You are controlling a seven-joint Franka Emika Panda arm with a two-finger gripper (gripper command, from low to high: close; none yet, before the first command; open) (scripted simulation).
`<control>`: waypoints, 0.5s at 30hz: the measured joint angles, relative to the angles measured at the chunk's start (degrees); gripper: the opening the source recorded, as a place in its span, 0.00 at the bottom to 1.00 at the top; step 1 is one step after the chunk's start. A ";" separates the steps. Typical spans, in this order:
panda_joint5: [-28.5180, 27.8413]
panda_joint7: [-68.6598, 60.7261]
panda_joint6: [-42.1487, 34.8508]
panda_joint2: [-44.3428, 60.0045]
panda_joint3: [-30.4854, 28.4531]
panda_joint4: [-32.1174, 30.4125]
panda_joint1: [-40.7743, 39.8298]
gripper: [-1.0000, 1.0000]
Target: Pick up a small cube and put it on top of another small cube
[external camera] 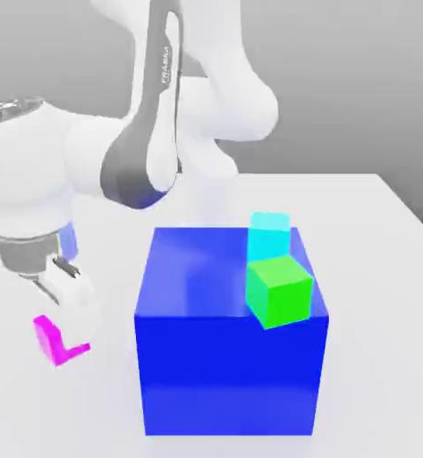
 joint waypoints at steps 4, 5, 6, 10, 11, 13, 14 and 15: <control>1.38 1.44 -9.62 -3.35 3.52 6.03 6.81 0.00; 1.38 2.45 -12.09 -5.05 4.22 6.78 8.50 0.00; 1.18 3.46 -14.31 -6.92 4.78 7.19 10.02 0.00; 0.02 6.97 -22.48 -14.89 8.42 7.70 13.21 0.00; -0.23 7.79 -24.48 -16.92 9.53 7.77 14.06 0.00; -1.54 8.36 -24.61 -19.17 10.73 5.96 14.61 0.00; -1.83 8.51 -23.03 -18.90 11.03 4.69 14.67 0.00; -2.01 8.61 -20.98 -18.26 11.31 3.30 14.64 0.00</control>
